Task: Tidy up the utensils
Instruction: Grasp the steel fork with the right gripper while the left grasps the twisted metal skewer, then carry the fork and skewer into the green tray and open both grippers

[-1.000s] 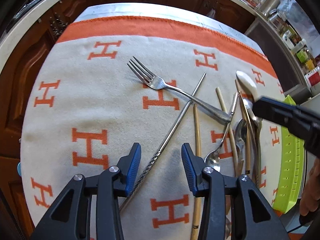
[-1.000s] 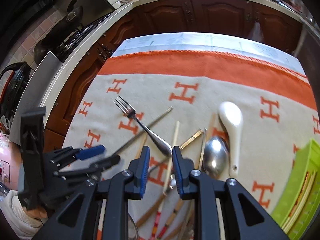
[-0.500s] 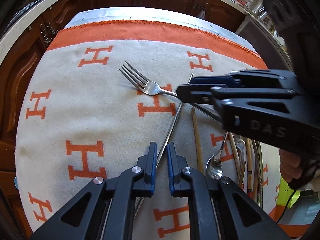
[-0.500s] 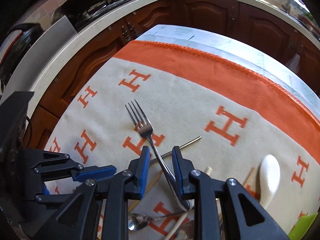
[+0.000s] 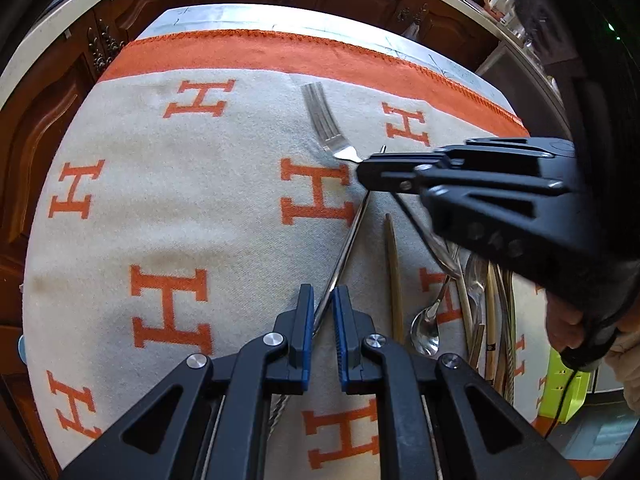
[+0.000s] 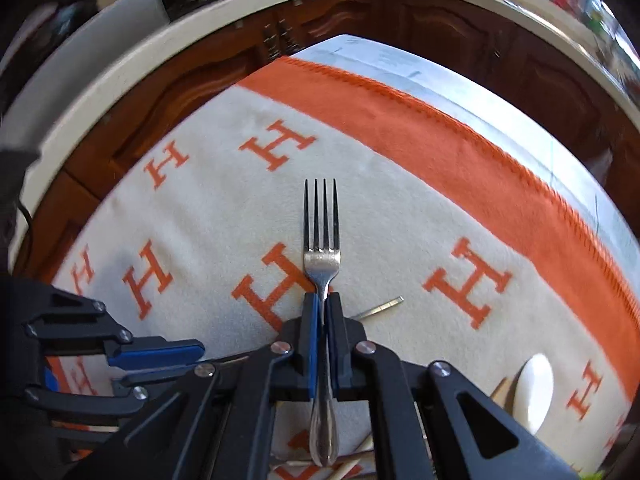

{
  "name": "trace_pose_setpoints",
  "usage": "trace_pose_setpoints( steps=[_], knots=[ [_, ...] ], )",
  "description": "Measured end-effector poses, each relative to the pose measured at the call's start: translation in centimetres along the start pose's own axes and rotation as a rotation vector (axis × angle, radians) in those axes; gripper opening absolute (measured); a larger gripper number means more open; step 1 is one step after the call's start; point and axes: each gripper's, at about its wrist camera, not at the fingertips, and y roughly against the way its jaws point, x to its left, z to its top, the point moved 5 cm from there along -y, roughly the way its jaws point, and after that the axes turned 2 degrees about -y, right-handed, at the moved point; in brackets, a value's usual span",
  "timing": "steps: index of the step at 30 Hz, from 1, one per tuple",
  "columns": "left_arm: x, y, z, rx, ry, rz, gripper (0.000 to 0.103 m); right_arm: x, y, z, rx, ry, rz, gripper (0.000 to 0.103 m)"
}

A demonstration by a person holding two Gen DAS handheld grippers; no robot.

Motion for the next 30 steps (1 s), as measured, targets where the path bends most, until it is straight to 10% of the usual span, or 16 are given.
trace_pose_setpoints(
  steps=[14,30],
  knots=[
    [-3.5,-1.0,1.8,-0.02,-0.11,0.146,0.005,-5.9,6.8,-5.5,-0.09,-0.42,0.111,0.004],
    [-8.4,9.4,0.6,-0.132,-0.029,0.013,0.003,-8.6,15.7,-12.6,-0.217,-0.636,0.16,0.004]
  ],
)
